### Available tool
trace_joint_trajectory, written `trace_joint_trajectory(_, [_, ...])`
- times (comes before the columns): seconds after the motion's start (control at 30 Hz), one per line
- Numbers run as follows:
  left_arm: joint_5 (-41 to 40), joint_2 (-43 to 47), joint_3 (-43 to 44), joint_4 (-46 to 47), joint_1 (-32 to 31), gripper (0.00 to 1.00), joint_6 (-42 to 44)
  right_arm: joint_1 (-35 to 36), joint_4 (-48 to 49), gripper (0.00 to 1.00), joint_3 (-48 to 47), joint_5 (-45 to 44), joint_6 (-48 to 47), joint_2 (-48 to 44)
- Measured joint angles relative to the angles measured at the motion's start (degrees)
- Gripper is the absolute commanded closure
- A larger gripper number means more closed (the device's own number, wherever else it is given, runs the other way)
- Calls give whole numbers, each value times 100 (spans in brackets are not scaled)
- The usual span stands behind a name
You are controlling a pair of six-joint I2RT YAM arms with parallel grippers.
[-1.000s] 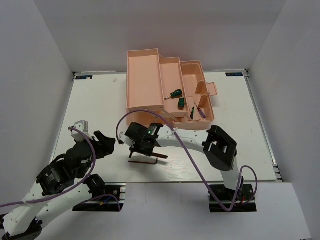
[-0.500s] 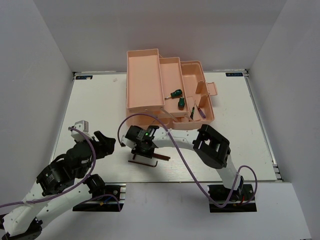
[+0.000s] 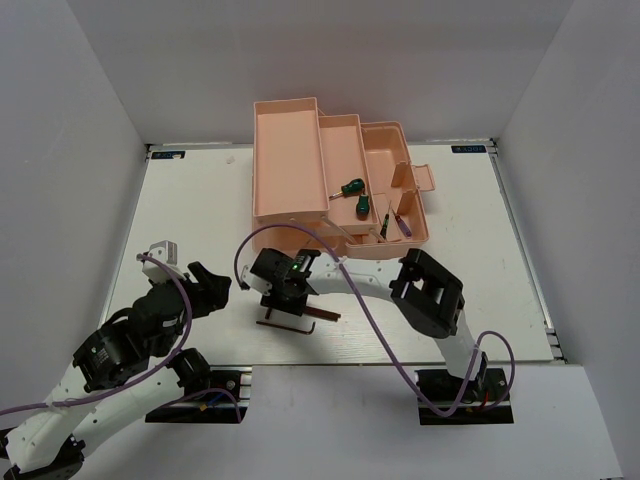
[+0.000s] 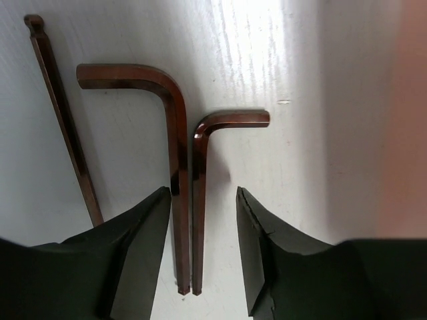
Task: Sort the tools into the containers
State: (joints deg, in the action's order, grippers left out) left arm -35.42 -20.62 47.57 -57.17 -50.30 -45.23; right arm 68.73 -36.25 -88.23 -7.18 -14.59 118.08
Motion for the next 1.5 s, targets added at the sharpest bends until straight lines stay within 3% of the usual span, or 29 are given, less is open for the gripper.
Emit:
trace_joint_trajectory(0.17, [0, 0, 0, 0, 0, 27, 2, 2, 63, 65, 0, -22, -24, -225])
trace_joint_trajectory(0.3, [0, 0, 0, 0, 0, 27, 4, 0, 149, 69, 0, -44, -22, -350])
trace_joint_trajectory(1.5, [4, 13, -33, 4, 0, 27, 22, -37, 249, 69, -15, 0, 66, 151])
